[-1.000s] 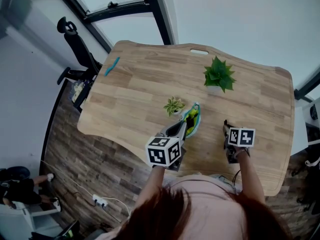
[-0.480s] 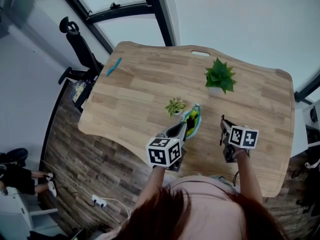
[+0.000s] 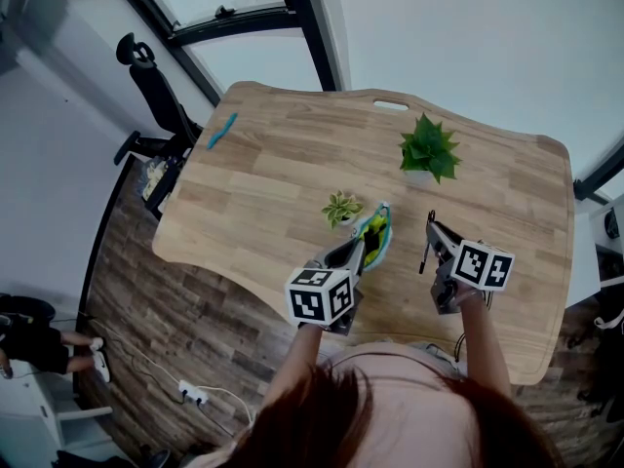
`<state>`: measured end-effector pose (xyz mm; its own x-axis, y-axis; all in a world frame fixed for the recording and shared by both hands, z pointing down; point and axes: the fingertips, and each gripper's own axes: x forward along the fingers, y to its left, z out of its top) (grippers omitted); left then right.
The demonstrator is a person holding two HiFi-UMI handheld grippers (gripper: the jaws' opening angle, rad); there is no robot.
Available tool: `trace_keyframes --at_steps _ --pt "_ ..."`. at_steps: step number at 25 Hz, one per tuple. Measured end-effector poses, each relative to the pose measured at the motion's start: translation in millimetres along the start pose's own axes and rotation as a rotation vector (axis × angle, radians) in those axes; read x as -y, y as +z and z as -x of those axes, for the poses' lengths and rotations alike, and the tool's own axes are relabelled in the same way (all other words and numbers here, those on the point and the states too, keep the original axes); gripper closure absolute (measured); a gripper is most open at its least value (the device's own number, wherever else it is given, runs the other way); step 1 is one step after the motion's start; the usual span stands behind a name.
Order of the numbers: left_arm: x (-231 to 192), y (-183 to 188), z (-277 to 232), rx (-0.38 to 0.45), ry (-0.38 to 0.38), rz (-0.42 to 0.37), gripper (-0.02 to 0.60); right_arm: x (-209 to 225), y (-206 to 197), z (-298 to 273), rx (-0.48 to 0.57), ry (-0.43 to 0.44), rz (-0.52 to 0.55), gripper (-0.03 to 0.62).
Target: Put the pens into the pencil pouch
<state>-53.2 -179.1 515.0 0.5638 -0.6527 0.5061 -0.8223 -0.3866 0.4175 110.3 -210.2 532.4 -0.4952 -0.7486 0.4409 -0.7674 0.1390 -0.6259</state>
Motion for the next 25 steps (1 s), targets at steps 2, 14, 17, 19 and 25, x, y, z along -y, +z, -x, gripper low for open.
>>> trace_keyframes --at_steps 2,14,17,19,25 --pt "0 0 1 0.0 0.0 0.0 0.571 -9 7 2 0.027 0.032 -0.012 0.556" --pt "1 2 -2 -0.003 -0.003 -0.005 0.571 -48 43 7 0.179 0.198 -0.058 0.556" --pt "0 2 -3 -0.004 -0.005 -0.005 0.571 -56 51 8 0.22 0.237 -0.078 0.556" --pt "0 2 -3 -0.004 -0.006 -0.007 0.571 -59 54 8 0.245 0.261 -0.088 0.556" --pt "2 2 -3 -0.007 -0.014 -0.009 0.571 -80 64 10 0.306 0.349 -0.099 0.556"
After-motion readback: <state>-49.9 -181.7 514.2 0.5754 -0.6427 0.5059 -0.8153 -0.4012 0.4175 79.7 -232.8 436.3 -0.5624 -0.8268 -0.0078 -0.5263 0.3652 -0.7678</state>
